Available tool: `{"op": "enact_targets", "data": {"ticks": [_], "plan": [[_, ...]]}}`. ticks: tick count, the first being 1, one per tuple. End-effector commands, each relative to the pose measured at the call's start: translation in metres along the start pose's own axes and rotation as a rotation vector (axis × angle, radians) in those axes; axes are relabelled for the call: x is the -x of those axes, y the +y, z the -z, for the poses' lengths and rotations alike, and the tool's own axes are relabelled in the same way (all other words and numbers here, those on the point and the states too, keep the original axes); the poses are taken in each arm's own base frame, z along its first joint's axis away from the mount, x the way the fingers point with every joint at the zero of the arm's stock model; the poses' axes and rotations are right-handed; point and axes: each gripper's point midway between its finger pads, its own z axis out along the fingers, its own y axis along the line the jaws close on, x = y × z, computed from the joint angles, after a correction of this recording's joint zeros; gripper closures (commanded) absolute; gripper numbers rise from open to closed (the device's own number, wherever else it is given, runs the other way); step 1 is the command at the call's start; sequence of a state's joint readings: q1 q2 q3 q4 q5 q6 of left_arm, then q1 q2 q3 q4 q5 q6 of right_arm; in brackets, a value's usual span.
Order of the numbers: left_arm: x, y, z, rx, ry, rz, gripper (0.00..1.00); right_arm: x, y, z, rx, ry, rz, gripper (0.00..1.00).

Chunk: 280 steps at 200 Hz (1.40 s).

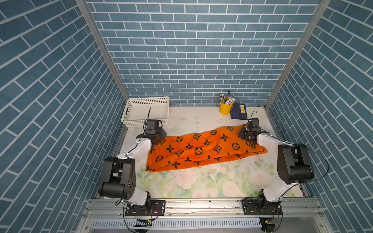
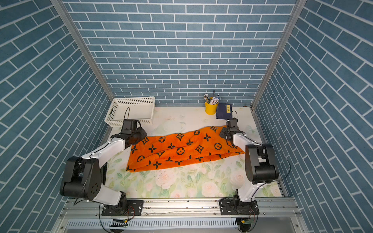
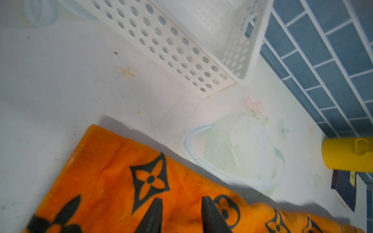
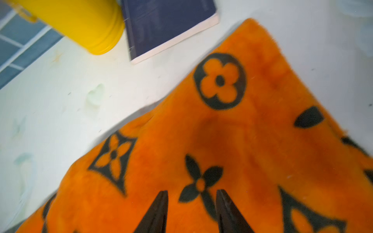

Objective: Roll up the pillowcase
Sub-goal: Adjust the pillowcase at the center of the board.

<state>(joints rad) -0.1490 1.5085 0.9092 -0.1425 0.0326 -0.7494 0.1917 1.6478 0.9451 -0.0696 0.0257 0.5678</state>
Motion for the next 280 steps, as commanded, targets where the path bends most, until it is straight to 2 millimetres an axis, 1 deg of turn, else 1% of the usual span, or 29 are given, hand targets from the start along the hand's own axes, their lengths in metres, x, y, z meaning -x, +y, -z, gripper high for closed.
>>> {"op": "enact_targets", "data": {"ticks": [1, 10, 16, 22, 34, 45, 61, 77, 97, 116, 127, 130, 140, 144, 148, 153, 157, 174, 189, 191, 199, 212, 217, 223, 225, 233, 245, 260, 280], "plan": [[-0.036, 0.008, -0.018, 0.010, 0.113, -0.083, 0.65, -0.040, 0.019, 0.008, 0.029, 0.069, 0.054, 0.57], [-0.040, 0.011, -0.027, 0.017, 0.130, -0.102, 0.66, -0.049, 0.019, 0.008, 0.016, 0.076, 0.052, 0.57], [-0.043, 0.015, -0.033, 0.033, 0.139, -0.111, 0.67, -0.055, 0.012, 0.007, -0.014, 0.082, 0.041, 0.57], [-0.047, 0.020, -0.038, 0.053, 0.155, -0.119, 0.73, -0.061, 0.003, 0.004, -0.049, 0.091, 0.019, 0.57], [-0.057, 0.030, -0.046, 0.089, 0.190, -0.121, 0.78, -0.062, -0.013, 0.000, -0.122, 0.085, -0.013, 0.58], [-0.070, 0.041, -0.049, 0.118, 0.230, -0.102, 0.78, -0.063, -0.019, -0.005, -0.150, 0.075, -0.015, 0.58], [-0.090, 0.064, -0.045, 0.183, 0.276, -0.052, 0.85, -0.070, -0.019, -0.019, -0.153, 0.112, -0.015, 0.59], [-0.107, 0.089, -0.031, 0.261, 0.291, 0.001, 0.86, -0.082, -0.003, -0.033, -0.098, 0.160, -0.005, 0.59], [-0.121, 0.108, -0.008, 0.301, 0.288, 0.058, 0.86, -0.091, 0.031, -0.043, -0.042, 0.178, 0.052, 0.59], [-0.132, 0.120, 0.011, 0.313, 0.284, 0.106, 0.86, -0.097, 0.076, -0.058, 0.032, 0.202, 0.105, 0.59], [-0.138, 0.124, 0.020, 0.308, 0.286, 0.124, 0.85, -0.099, 0.103, -0.069, 0.062, 0.217, 0.131, 0.59], [-0.140, 0.125, 0.021, 0.305, 0.289, 0.128, 0.85, -0.104, 0.108, -0.073, 0.063, 0.230, 0.142, 0.59], [-0.141, 0.121, 0.026, 0.276, 0.290, 0.142, 0.85, -0.102, 0.138, -0.083, 0.099, 0.229, 0.169, 0.59], [-0.150, 0.127, 0.028, 0.281, 0.309, 0.147, 0.85, -0.100, 0.149, -0.086, 0.118, 0.226, 0.174, 0.58], [-0.151, 0.126, 0.029, 0.272, 0.310, 0.151, 0.85, -0.104, 0.157, -0.092, 0.126, 0.237, 0.184, 0.58], [-0.154, 0.125, 0.031, 0.257, 0.317, 0.156, 0.85, -0.100, 0.172, -0.096, 0.151, 0.233, 0.191, 0.58], [-0.156, 0.123, 0.031, 0.242, 0.322, 0.159, 0.85, -0.104, 0.177, -0.108, 0.150, 0.246, 0.198, 0.58], [-0.158, 0.116, 0.035, 0.202, 0.334, 0.154, 0.85, -0.090, 0.210, -0.139, 0.178, 0.244, 0.224, 0.58], [-0.156, 0.104, 0.037, 0.144, 0.335, 0.143, 0.85, -0.066, 0.242, -0.163, 0.211, 0.222, 0.268, 0.57], [-0.156, 0.102, 0.038, 0.136, 0.336, 0.142, 0.85, -0.069, 0.242, -0.167, 0.204, 0.230, 0.277, 0.57], [-0.155, 0.096, 0.039, 0.114, 0.338, 0.141, 0.85, -0.049, 0.264, -0.170, 0.236, 0.194, 0.301, 0.56], [-0.150, 0.089, 0.044, 0.102, 0.333, 0.130, 0.85, -0.030, 0.286, -0.165, 0.273, 0.169, 0.327, 0.53], [-0.147, 0.088, 0.045, 0.110, 0.326, 0.124, 0.84, -0.022, 0.293, -0.158, 0.285, 0.157, 0.333, 0.51], [-0.144, 0.090, 0.048, 0.126, 0.317, 0.111, 0.84, -0.017, 0.297, -0.150, 0.292, 0.150, 0.347, 0.50], [-0.137, 0.085, 0.049, 0.118, 0.302, 0.106, 0.84, -0.015, 0.298, -0.146, 0.294, 0.145, 0.351, 0.49], [-0.126, 0.081, 0.054, 0.127, 0.279, 0.085, 0.83, -0.011, 0.300, -0.133, 0.294, 0.133, 0.376, 0.47], [-0.109, 0.075, 0.061, 0.148, 0.245, 0.053, 0.82, -0.014, 0.298, -0.110, 0.297, 0.116, 0.416, 0.44], [-0.092, 0.064, 0.066, 0.147, 0.218, 0.012, 0.80, -0.014, 0.297, -0.072, 0.331, 0.067, 0.446, 0.41], [-0.073, 0.051, 0.063, 0.135, 0.189, -0.065, 0.80, -0.033, 0.290, -0.036, 0.358, 0.077, 0.480, 0.40]]}}
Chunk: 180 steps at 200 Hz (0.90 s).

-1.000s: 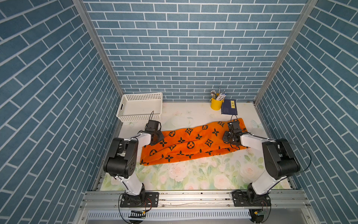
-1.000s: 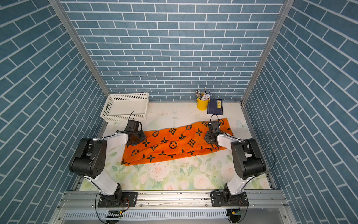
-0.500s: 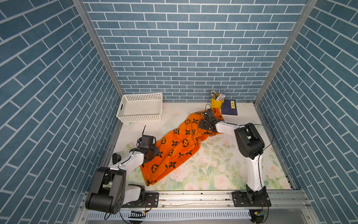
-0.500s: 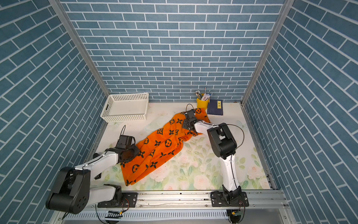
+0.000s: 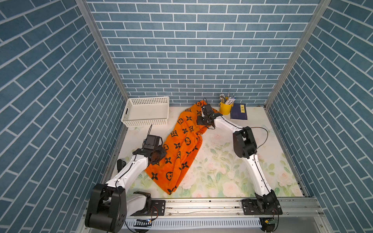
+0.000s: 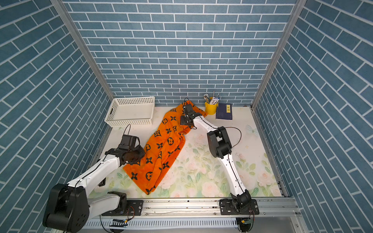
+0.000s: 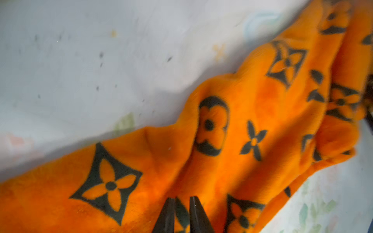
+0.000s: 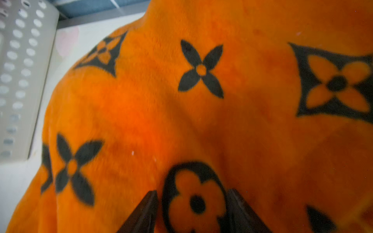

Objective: Roll up the pillowcase
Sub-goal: Adjust the pillowcase at the center of the board.

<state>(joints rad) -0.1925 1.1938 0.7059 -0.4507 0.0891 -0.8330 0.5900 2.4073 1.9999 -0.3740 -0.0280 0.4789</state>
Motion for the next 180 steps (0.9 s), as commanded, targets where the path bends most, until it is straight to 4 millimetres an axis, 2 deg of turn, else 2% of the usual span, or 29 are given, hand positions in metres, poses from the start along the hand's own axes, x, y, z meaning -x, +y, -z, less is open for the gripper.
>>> {"op": "enact_targets", "data": {"ticks": [1, 11, 29, 49, 68, 85, 105, 134, 154, 180], "plan": [[0.011, 0.001, 0.003, 0.064, -0.015, -0.112, 0.80, 0.004, 0.036, 0.058, 0.065, -0.068, 0.104, 0.40], [0.017, -0.004, -0.004, 0.064, -0.020, -0.144, 0.80, -0.006, 0.047, 0.073, 0.091, -0.054, 0.125, 0.41], [0.021, -0.006, -0.021, 0.070, -0.015, -0.185, 0.81, -0.038, 0.066, 0.078, 0.122, 0.011, 0.161, 0.44], [0.018, 0.005, -0.044, 0.105, 0.001, -0.198, 0.82, -0.072, 0.094, 0.081, 0.196, 0.061, 0.166, 0.47], [0.009, 0.020, -0.064, 0.144, 0.042, -0.207, 0.84, -0.101, 0.099, 0.065, 0.240, 0.116, 0.109, 0.53], [0.001, 0.036, -0.073, 0.192, 0.064, -0.206, 0.84, -0.116, 0.096, 0.044, 0.241, 0.156, 0.093, 0.54], [-0.007, 0.051, -0.073, 0.243, 0.082, -0.186, 0.85, -0.124, 0.072, 0.016, 0.160, 0.199, 0.086, 0.55], [-0.028, 0.060, -0.069, 0.223, 0.122, -0.113, 0.86, -0.118, 0.001, 0.003, 0.001, 0.231, 0.011, 0.58], [-0.053, 0.058, -0.065, 0.173, 0.161, -0.063, 0.86, -0.098, -0.029, -0.002, -0.030, 0.210, 0.015, 0.58], [-0.078, 0.039, -0.060, 0.101, 0.185, -0.050, 0.86, -0.064, -0.043, -0.021, -0.040, 0.188, 0.032, 0.57]]}}
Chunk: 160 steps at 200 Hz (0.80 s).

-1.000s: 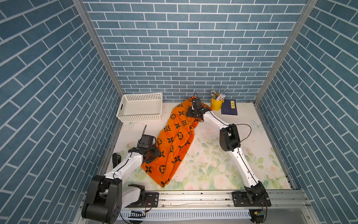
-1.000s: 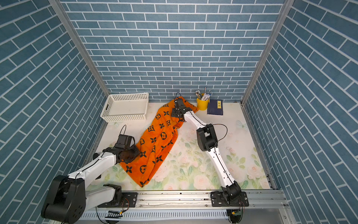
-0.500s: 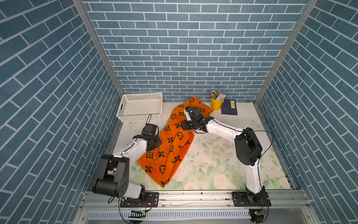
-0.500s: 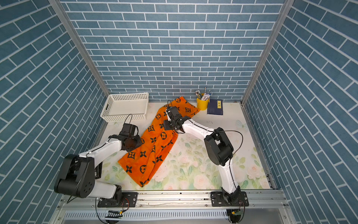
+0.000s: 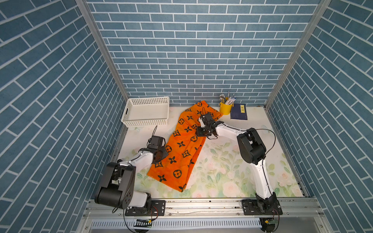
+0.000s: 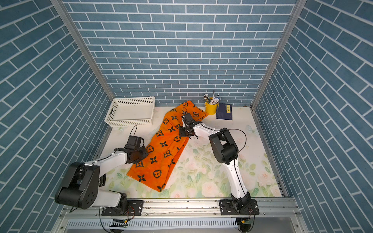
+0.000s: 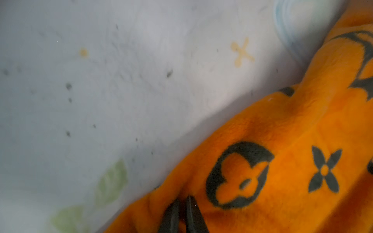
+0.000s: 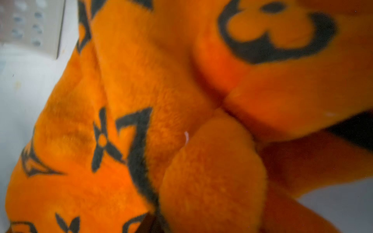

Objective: Roll up the pillowcase
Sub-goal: Adjust the pillowcase at the center of the board.

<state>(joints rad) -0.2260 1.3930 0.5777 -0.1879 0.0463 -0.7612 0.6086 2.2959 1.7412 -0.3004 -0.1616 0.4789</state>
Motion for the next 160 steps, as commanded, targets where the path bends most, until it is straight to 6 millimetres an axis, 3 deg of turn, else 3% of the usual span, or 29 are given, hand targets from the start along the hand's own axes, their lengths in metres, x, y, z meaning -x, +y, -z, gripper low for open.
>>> {"op": "enact_targets", "data": {"ticks": [1, 36, 52, 65, 79, 94, 108, 136, 160], "plan": [[-0.057, 0.008, -0.002, 0.024, 0.163, 0.045, 0.86, 0.001, -0.055, -0.026, -0.141, 0.059, 0.013, 0.57], [-0.066, -0.040, -0.002, -0.077, 0.167, 0.009, 0.86, 0.057, -0.070, -0.052, -0.165, 0.001, 0.018, 0.56], [-0.058, -0.057, -0.003, -0.085, 0.154, -0.014, 0.86, 0.082, -0.071, -0.050, -0.152, -0.043, 0.011, 0.55], [-0.045, -0.069, 0.002, -0.088, 0.128, -0.042, 0.84, 0.087, -0.059, -0.043, -0.091, -0.044, 0.027, 0.53], [-0.030, -0.078, 0.012, -0.085, 0.085, -0.076, 0.77, 0.082, -0.046, -0.031, -0.044, -0.038, 0.055, 0.49], [-0.016, -0.084, 0.027, -0.085, 0.039, -0.112, 0.53, 0.079, -0.026, -0.002, 0.006, -0.080, 0.101, 0.42], [-0.013, -0.083, 0.038, -0.083, 0.029, -0.142, 0.39, 0.072, -0.013, 0.028, 0.036, -0.137, 0.136, 0.36], [-0.034, -0.057, 0.047, -0.048, 0.080, -0.161, 0.35, 0.055, 0.001, 0.087, 0.071, -0.235, 0.181, 0.30], [-0.059, -0.035, 0.045, -0.043, 0.142, -0.158, 0.34, 0.023, 0.004, 0.110, 0.061, -0.246, 0.233, 0.28]]}}
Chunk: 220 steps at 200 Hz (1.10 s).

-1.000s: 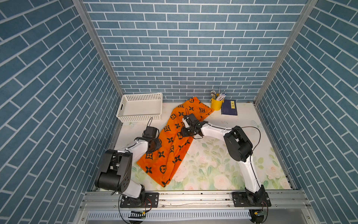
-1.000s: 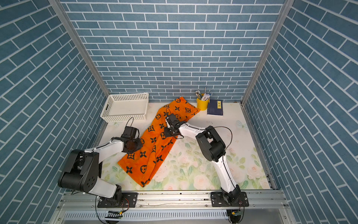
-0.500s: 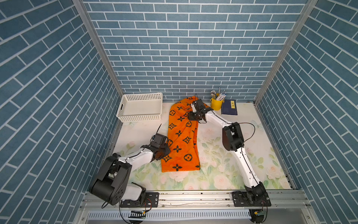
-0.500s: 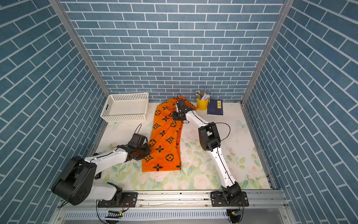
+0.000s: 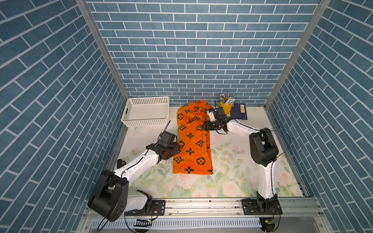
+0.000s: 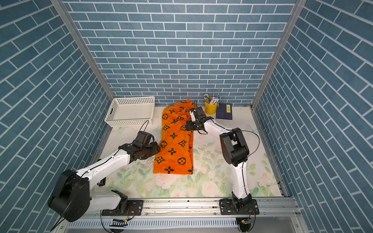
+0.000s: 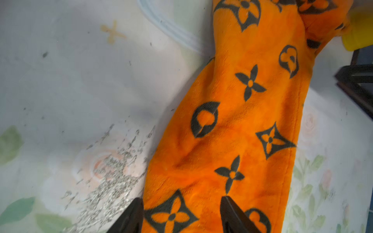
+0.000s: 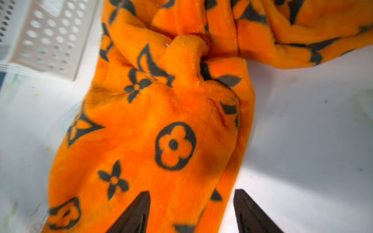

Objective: Roll up the pillowcase
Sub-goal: Adjust the pillowcase at the center of the board, then roll the pillowcase at the center of the board.

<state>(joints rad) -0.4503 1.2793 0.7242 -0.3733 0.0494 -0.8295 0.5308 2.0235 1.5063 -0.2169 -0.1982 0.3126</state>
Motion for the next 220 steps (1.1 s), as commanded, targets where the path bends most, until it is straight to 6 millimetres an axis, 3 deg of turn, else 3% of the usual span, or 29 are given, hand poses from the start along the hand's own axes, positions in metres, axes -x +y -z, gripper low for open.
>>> {"op": "enact_targets", "data": {"ticks": [1, 31, 69, 86, 109, 124, 153, 176, 204, 220], "plan": [[-0.042, 0.036, -0.003, 0.081, 0.123, -0.022, 0.34, 0.007, 0.021, 0.029, 0.027, -0.118, 0.108, 0.27], [-0.072, 0.034, -0.014, -0.019, 0.217, 0.002, 0.34, -0.033, 0.037, 0.050, 0.012, -0.116, 0.214, 0.17], [-0.080, 0.037, -0.017, -0.036, 0.231, 0.016, 0.41, -0.079, 0.049, 0.074, -0.029, -0.117, 0.353, 0.14], [-0.083, 0.035, -0.023, -0.059, 0.237, 0.024, 0.56, -0.101, 0.054, 0.081, -0.051, -0.117, 0.416, 0.16], [-0.077, 0.044, -0.029, 0.015, 0.222, 0.015, 0.90, -0.135, 0.073, 0.089, -0.046, -0.117, 0.549, 0.21], [-0.065, 0.051, -0.027, 0.094, 0.199, -0.030, 1.00, -0.157, 0.093, 0.092, -0.020, -0.115, 0.654, 0.22], [-0.043, 0.059, -0.025, 0.161, 0.168, -0.079, 1.00, -0.189, 0.135, 0.094, 0.024, -0.153, 0.851, 0.24], [-0.037, 0.062, -0.029, 0.167, 0.176, -0.095, 0.99, -0.207, 0.168, 0.092, 0.057, -0.184, 0.996, 0.25], [-0.035, 0.050, -0.027, 0.095, 0.174, -0.074, 0.80, -0.223, 0.188, 0.080, 0.077, -0.186, 1.117, 0.37], [-0.032, 0.049, -0.023, 0.104, 0.166, -0.070, 0.50, -0.228, 0.192, 0.071, 0.084, -0.169, 1.156, 0.39]]}}
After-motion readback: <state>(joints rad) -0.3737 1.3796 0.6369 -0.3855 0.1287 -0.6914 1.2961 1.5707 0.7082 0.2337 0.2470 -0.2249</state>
